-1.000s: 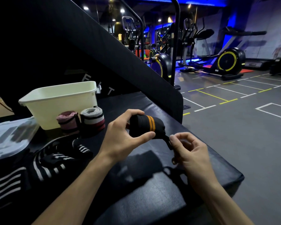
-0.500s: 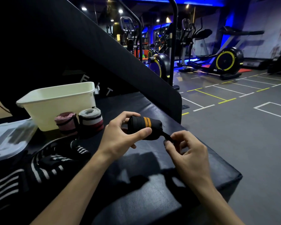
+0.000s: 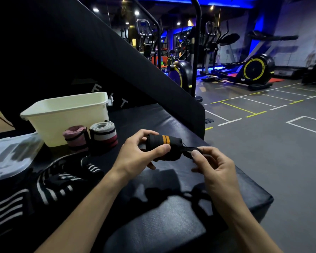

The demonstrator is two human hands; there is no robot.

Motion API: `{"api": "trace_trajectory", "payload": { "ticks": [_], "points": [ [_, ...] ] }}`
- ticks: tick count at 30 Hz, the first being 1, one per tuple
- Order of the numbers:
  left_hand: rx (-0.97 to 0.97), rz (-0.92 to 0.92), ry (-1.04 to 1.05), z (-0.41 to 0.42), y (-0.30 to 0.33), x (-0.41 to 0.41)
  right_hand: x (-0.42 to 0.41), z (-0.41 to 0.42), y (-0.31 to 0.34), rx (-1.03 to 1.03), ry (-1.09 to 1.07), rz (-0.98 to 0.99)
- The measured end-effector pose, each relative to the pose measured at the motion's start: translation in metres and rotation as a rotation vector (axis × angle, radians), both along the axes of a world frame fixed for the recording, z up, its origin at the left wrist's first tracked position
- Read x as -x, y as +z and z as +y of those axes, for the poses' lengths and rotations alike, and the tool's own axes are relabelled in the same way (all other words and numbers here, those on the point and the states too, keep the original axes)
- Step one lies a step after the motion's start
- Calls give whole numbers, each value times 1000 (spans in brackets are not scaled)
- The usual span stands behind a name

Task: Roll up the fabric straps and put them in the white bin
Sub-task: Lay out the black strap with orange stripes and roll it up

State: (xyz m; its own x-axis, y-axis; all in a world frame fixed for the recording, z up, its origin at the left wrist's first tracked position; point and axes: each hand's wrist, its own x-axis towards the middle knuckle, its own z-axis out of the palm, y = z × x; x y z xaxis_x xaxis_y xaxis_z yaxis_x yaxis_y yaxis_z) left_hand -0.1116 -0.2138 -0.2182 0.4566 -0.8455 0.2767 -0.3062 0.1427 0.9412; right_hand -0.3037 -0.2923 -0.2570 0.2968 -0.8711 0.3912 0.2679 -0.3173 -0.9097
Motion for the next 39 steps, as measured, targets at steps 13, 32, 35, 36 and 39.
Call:
{"api": "trace_trajectory", "payload": {
  "ticks": [13,32,35,36,39],
  "points": [
    [-138,261,23,-3,-1,8,-4,6,11,-64,224,-145],
    [-186,598,-138,-1,9,30,-26,12,3,-91,96,-65],
    [-194,659,-231,0,13,30,-31,8,1,-142,118,-125],
    [-204,668,-271,1,14,30,-32,7,0,-152,118,-132],
    [-249,631,-388,4,15,28,-34,6,-1,-189,124,-155]
  ]
}}
